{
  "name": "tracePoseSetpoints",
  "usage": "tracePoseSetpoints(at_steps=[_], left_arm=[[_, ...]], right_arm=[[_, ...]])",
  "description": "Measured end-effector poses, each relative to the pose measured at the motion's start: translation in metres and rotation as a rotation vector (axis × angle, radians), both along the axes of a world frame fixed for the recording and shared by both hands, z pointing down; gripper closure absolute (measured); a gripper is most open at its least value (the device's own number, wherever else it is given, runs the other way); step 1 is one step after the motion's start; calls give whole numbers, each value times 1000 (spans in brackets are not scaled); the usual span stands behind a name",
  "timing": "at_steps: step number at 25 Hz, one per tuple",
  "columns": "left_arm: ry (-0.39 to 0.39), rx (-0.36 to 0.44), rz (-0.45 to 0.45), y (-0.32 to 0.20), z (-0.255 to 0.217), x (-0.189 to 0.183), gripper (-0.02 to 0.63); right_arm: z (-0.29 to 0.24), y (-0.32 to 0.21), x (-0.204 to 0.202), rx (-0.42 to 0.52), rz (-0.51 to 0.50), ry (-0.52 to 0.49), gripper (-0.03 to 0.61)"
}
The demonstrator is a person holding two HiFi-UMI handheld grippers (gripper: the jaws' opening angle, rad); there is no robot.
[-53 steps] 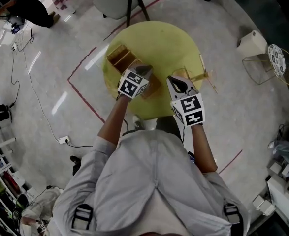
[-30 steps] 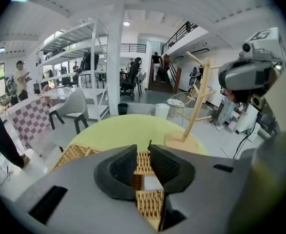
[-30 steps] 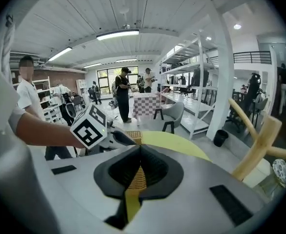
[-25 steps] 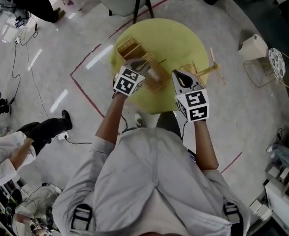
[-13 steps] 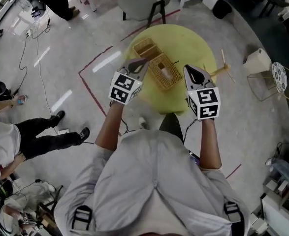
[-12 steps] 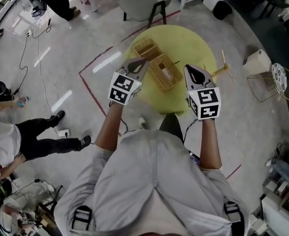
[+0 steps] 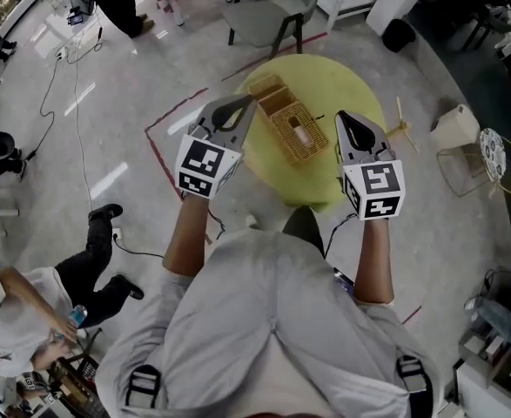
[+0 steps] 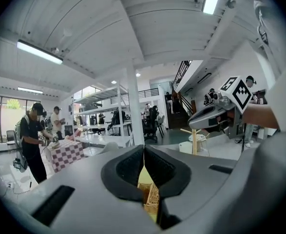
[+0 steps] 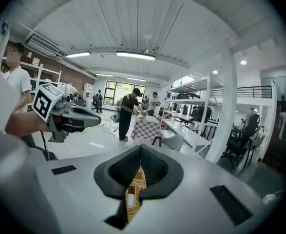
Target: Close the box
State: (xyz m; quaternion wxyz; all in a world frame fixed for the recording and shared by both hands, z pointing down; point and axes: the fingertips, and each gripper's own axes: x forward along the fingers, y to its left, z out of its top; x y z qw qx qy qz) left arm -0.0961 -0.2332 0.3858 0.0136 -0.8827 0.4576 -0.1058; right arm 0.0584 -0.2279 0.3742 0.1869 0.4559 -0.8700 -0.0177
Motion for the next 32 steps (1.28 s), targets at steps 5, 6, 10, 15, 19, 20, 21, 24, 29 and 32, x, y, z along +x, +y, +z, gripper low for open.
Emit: tracePoseSetpoints(at_steps=[5,6,10,15,19,20,21,24,29,32], left_arm=[[-3,45,-13,10,-17,-1,581],[-3,48,-13,11,-18,-1,581],[-12,43,-15,14,-15,-2,581],[-13,37,-15,19,-16,-1,581],[-16,25,-20,22,-11,-5,581],[-15,25,-20,22,-11,-5,581],[-13,25,-20,23,-10,-5,581],[-11,19,-21,23,-8,-6,581],[-16,-1,-25,24,2,-8,581],[-14,-7,-23,24,2,-7,581]], right_arm=[[-11,5,-7,22,-25,19,555],[-11,6,-8,22,-29,23,555],[-11,10,-10,25,-35,34,555],[-11,12,-9,26,-36,35,555],[-9,15,-9,20,-33,34,555],[-8,15,-9,18,-32,34,555],[-6,14,-9,15,-31,36,555],[-3,13,-8,12,-30,38,555],[1,14,-6,3,-26,42,555],[4,14,-5,-2,-25,43,555]])
